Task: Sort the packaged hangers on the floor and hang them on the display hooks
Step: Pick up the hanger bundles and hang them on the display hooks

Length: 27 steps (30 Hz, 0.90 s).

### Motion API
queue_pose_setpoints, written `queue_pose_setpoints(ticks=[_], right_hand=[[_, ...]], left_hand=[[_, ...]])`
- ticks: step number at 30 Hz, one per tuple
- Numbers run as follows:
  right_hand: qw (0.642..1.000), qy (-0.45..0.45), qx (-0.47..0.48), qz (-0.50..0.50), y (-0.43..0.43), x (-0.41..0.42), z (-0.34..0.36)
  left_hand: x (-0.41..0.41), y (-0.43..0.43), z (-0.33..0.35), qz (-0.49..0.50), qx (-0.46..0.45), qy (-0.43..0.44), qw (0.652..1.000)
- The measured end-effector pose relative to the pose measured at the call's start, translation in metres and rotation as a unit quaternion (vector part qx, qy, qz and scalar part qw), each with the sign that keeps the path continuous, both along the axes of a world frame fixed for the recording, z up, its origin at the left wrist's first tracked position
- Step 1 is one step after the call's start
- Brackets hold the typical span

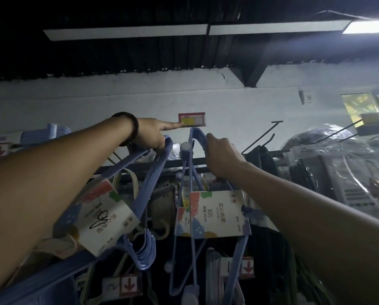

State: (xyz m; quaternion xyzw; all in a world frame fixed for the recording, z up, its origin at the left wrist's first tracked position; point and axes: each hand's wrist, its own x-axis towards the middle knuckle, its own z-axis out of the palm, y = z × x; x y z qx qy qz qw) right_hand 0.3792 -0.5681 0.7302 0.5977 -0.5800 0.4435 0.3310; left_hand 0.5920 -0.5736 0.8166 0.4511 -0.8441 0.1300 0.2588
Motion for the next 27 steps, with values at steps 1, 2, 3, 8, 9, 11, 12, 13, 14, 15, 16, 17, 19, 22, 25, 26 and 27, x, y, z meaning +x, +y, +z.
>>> queue_pose_setpoints(ticks=[1, 2, 3, 8, 9, 11, 12, 13, 14, 15, 16, 17, 19, 22, 25, 26, 27], right_hand=[[1.000, 0.003, -0.004, 0.001, -0.002, 0.000, 0.002], [1.000, 0.007, -0.006, 0.002, -0.005, 0.000, 0.004], [1.000, 0.009, -0.006, 0.000, -0.009, 0.000, 0.006], [1.000, -0.004, 0.018, -0.010, -0.028, 0.003, 0.011], [1.000, 0.002, 0.023, -0.013, -0.032, 0.004, 0.011], [0.999, 0.010, 0.028, -0.016, -0.040, 0.007, 0.012], [0.999, 0.012, 0.028, -0.017, -0.043, 0.009, 0.014], [0.999, 0.015, 0.026, -0.019, -0.047, 0.011, 0.017], [0.999, 0.016, 0.024, -0.020, -0.050, 0.012, 0.021], [0.999, 0.015, 0.021, -0.019, -0.053, 0.014, 0.025], [1.000, 0.013, 0.018, -0.018, -0.055, 0.015, 0.028], [1.000, 0.013, 0.012, -0.015, -0.057, 0.015, 0.030], [1.000, 0.017, -0.009, -0.012, -0.062, 0.015, 0.029], [0.999, 0.022, -0.045, -0.015, -0.073, 0.011, 0.012], [0.998, -0.002, -0.059, -0.008, -0.089, 0.007, -0.007], [0.998, -0.015, -0.054, -0.011, -0.094, 0.006, -0.013], [0.999, -0.028, -0.044, -0.014, -0.100, 0.005, -0.018]], left_hand=[[0.000, -0.001, 0.001, -0.001, -0.003, 0.001, 1.000], [0.000, -0.001, 0.002, -0.005, 0.000, 0.007, 1.000], [0.000, -0.002, 0.002, -0.008, 0.006, 0.016, 1.000], [-0.002, 0.000, -0.004, -0.024, 0.057, 0.073, 0.995], [-0.004, 0.002, -0.005, -0.025, 0.066, 0.077, 0.995], [-0.006, 0.005, -0.005, -0.024, 0.074, 0.083, 0.993], [-0.007, 0.006, -0.004, -0.023, 0.077, 0.087, 0.993], [-0.007, 0.008, -0.004, -0.021, 0.081, 0.088, 0.993], [-0.007, 0.009, -0.004, -0.020, 0.085, 0.088, 0.992], [-0.008, 0.010, -0.003, -0.018, 0.088, 0.088, 0.992], [-0.009, 0.010, -0.002, -0.013, 0.089, 0.088, 0.992], [-0.009, 0.010, -0.002, -0.008, 0.089, 0.087, 0.992], [-0.009, 0.010, 0.000, -0.002, 0.094, 0.085, 0.992], [-0.009, 0.012, 0.001, 0.000, 0.097, 0.076, 0.992], [-0.012, 0.013, -0.002, -0.004, 0.102, 0.081, 0.992], [-0.013, 0.012, -0.004, -0.009, 0.104, 0.087, 0.991], [-0.013, 0.012, -0.006, -0.014, 0.105, 0.092, 0.990]])
